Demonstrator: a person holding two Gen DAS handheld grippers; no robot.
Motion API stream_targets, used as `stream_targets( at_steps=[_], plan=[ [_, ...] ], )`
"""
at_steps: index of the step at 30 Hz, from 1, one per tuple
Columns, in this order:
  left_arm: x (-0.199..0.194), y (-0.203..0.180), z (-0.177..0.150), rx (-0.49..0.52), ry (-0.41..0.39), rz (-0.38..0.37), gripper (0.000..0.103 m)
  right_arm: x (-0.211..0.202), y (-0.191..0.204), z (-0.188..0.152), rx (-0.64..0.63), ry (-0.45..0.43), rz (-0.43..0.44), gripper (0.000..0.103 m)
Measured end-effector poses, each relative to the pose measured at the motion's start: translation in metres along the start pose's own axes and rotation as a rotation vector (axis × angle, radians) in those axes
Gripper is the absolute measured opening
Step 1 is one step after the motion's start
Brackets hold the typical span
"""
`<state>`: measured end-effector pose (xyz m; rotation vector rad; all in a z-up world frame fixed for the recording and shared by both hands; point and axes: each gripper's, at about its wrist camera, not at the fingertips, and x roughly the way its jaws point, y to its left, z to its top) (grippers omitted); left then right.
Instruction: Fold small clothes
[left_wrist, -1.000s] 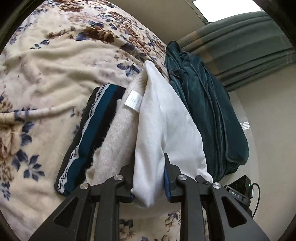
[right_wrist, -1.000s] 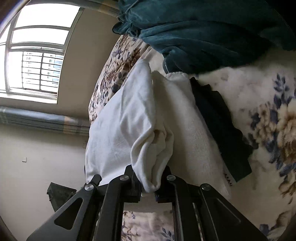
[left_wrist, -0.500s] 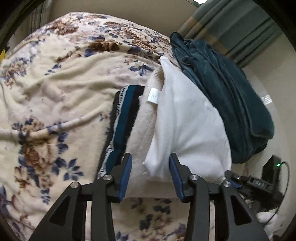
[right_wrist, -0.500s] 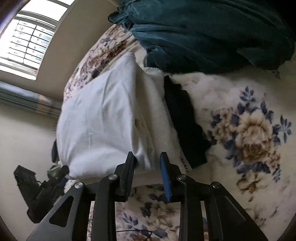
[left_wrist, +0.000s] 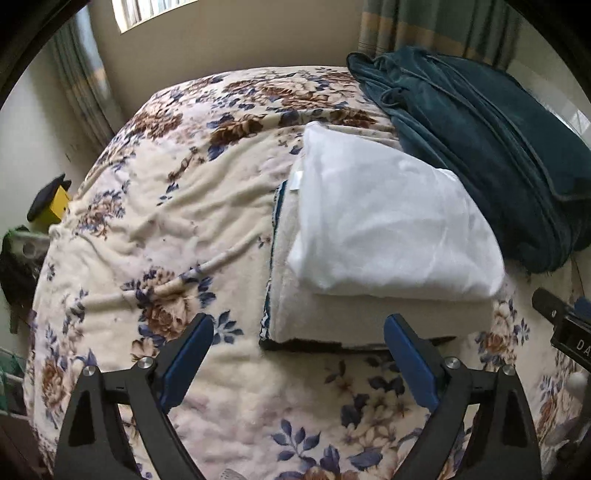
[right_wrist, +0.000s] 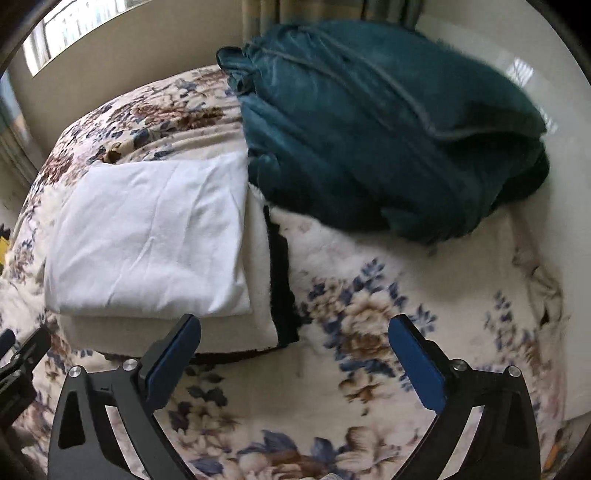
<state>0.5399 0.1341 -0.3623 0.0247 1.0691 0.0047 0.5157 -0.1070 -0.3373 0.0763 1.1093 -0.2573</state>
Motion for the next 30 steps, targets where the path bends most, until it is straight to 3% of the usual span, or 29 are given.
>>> stream_targets(
  at_steps=[6,15,30],
  plan=[
    [-0.032,-0.004,0.003,-0.005,-0.037,0.004,0.095,-0.049,0.002,-0.002,-0.041,-0.078,-0.050,0.103],
    [-0.119,-0.004,-0.007,0.003,-0.108,0.015,0.095,-0.135,-0.012,-0.016,-0.027,-0.139,-0.020,0.103],
    [-0.331,-0.008,-0.070,0.011,-0.260,-0.028,0.095,-0.371,-0.070,-0.092,-0.040,-0.312,0.028,0.103]
  ],
)
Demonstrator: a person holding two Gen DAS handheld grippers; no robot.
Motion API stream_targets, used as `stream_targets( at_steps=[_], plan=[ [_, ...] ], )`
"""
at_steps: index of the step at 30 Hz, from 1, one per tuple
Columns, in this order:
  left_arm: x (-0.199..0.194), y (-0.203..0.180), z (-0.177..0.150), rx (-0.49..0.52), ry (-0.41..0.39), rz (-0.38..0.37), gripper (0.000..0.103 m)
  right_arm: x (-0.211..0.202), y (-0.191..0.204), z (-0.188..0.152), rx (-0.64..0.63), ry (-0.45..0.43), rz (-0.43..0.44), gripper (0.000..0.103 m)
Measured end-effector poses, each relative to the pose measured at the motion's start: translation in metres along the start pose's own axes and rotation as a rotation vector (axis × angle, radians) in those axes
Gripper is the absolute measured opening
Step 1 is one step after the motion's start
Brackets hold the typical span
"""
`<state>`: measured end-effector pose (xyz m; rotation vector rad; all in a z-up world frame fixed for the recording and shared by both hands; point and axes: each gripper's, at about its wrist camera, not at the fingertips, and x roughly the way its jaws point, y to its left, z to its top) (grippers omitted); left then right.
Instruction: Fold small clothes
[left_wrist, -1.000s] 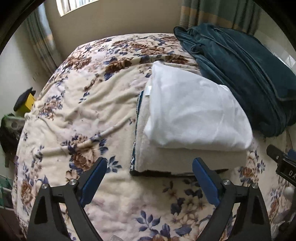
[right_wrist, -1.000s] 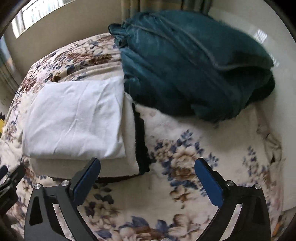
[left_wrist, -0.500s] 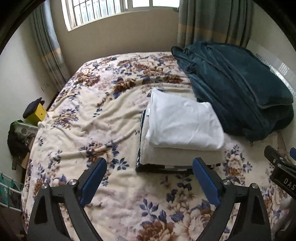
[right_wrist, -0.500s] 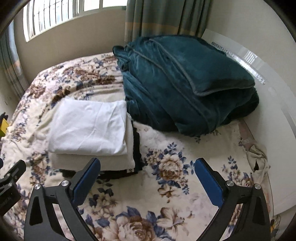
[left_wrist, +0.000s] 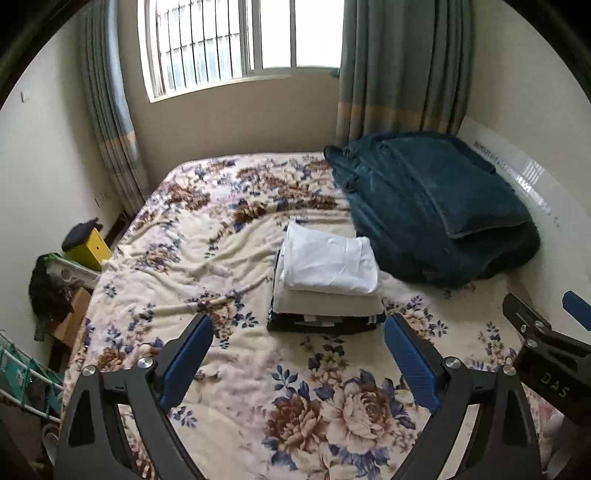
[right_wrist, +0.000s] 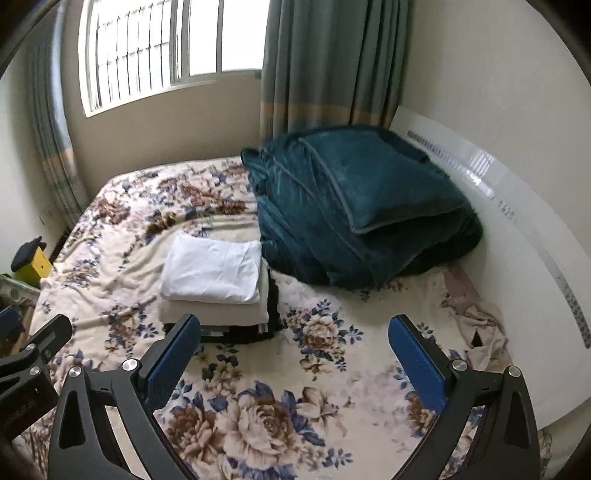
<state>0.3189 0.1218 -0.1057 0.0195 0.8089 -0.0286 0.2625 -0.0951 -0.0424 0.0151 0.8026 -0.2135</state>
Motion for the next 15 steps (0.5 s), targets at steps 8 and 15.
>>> stream_targets(
  at_steps=[8,15],
  plan=[
    [-0.089,0.001,-0.011,-0.017,-0.063,0.011,0.095,-0.125,-0.026,-0.007,-0.015,-0.087,0.049,0.103],
    [-0.147,0.000,-0.027,-0.030,-0.110,0.025,0.095,-0.202,-0.052,-0.019,-0.001,-0.133,0.081,0.103]
  ],
)
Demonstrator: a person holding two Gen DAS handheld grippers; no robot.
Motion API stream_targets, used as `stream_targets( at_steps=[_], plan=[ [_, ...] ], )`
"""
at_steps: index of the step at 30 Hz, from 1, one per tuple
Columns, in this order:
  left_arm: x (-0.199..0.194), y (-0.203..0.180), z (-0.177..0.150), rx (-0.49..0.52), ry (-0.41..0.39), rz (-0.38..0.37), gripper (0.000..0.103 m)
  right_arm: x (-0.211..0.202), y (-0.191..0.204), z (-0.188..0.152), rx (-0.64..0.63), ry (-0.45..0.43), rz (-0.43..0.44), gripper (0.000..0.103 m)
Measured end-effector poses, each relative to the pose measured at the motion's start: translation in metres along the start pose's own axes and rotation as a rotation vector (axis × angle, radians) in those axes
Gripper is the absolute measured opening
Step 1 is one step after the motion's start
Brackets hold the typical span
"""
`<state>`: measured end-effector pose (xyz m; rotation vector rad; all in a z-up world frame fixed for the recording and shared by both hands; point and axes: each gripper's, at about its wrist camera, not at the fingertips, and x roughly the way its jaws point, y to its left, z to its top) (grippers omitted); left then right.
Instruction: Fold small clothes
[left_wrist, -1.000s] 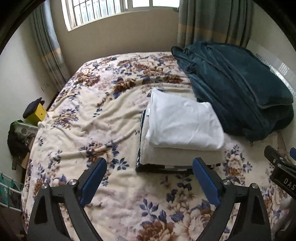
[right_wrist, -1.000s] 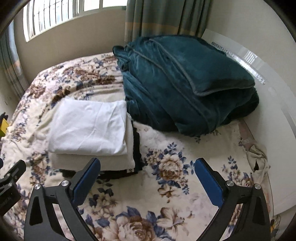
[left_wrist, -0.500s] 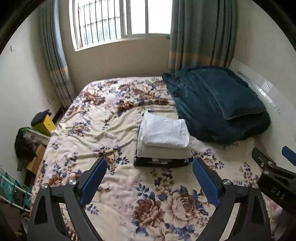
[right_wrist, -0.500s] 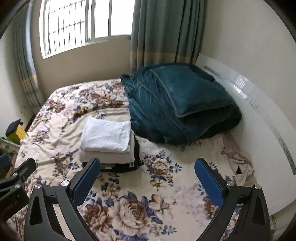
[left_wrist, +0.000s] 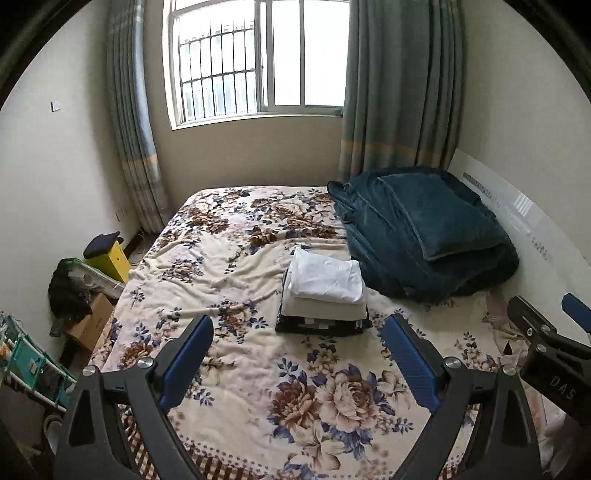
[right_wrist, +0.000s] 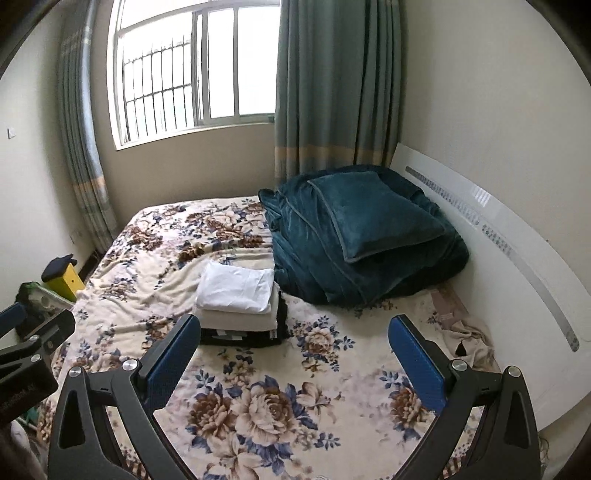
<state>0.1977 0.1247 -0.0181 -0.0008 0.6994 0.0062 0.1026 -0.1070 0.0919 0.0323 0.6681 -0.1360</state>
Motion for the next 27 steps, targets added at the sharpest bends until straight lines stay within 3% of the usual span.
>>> stream_targets(
  at_steps=[8,11,13,27],
  plan=[
    [-0.030,-0.003,-0.008,-0.002,-0.028,0.009,0.095,-0.050,-0.007,-0.004,-0.020,-0.028,0.035,0.103],
    [-0.035,-0.004,-0.011,-0.010,-0.030,0.013,0.095,-0.055,-0.009,-0.005,-0.021,-0.030,0.048,0.103],
    [-0.039,-0.006,-0.013,-0.005,-0.030,0.028,0.103,-0.058,-0.012,-0.005,-0.003,-0.029,0.063,0.103],
    [-0.046,-0.008,-0.017,-0.013,-0.036,0.041,0.103,-0.058,-0.010,0.004,-0.048,-0.059,0.046,0.103]
  ],
)
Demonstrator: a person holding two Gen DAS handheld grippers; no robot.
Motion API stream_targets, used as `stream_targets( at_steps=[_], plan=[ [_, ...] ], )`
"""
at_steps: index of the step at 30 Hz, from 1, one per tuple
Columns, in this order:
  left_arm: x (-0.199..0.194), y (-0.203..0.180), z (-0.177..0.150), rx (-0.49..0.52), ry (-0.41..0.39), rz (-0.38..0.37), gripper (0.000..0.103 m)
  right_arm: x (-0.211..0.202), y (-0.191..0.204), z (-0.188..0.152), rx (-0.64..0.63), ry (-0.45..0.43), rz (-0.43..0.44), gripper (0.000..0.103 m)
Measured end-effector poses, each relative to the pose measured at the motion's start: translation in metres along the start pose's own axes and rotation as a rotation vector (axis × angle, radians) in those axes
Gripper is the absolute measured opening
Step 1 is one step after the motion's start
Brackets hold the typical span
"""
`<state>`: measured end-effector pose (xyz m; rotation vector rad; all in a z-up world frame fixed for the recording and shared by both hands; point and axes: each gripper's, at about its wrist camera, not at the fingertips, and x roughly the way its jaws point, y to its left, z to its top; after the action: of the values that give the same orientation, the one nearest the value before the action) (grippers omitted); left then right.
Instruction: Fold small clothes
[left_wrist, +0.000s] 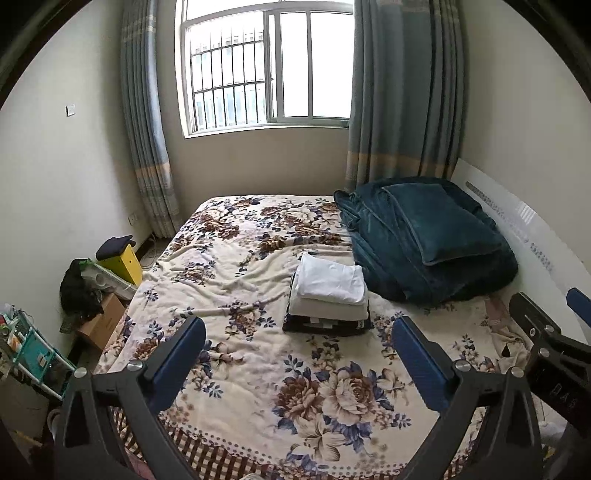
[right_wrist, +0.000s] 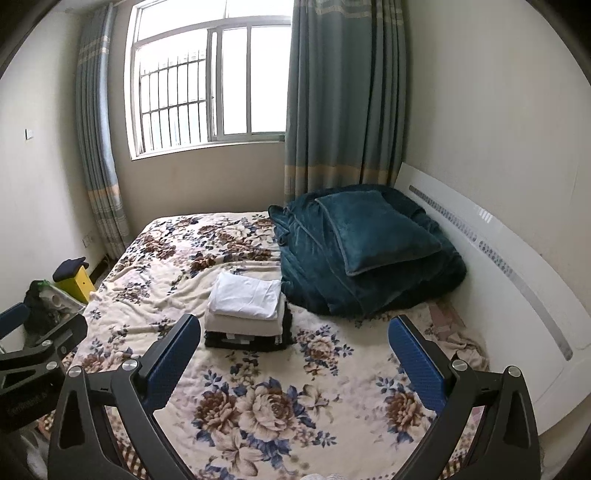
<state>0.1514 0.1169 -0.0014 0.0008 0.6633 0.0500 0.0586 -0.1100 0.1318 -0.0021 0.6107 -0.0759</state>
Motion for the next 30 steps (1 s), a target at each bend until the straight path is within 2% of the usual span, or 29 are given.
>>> stream_targets(
  at_steps=[30],
  plan=[
    [-0.0065,0.0079,-0.0005,-0.012,0.000,0.030,0.103,0.0044,-0.0030,0.0009,-0.010,0.016,0.044,0.103]
  ],
)
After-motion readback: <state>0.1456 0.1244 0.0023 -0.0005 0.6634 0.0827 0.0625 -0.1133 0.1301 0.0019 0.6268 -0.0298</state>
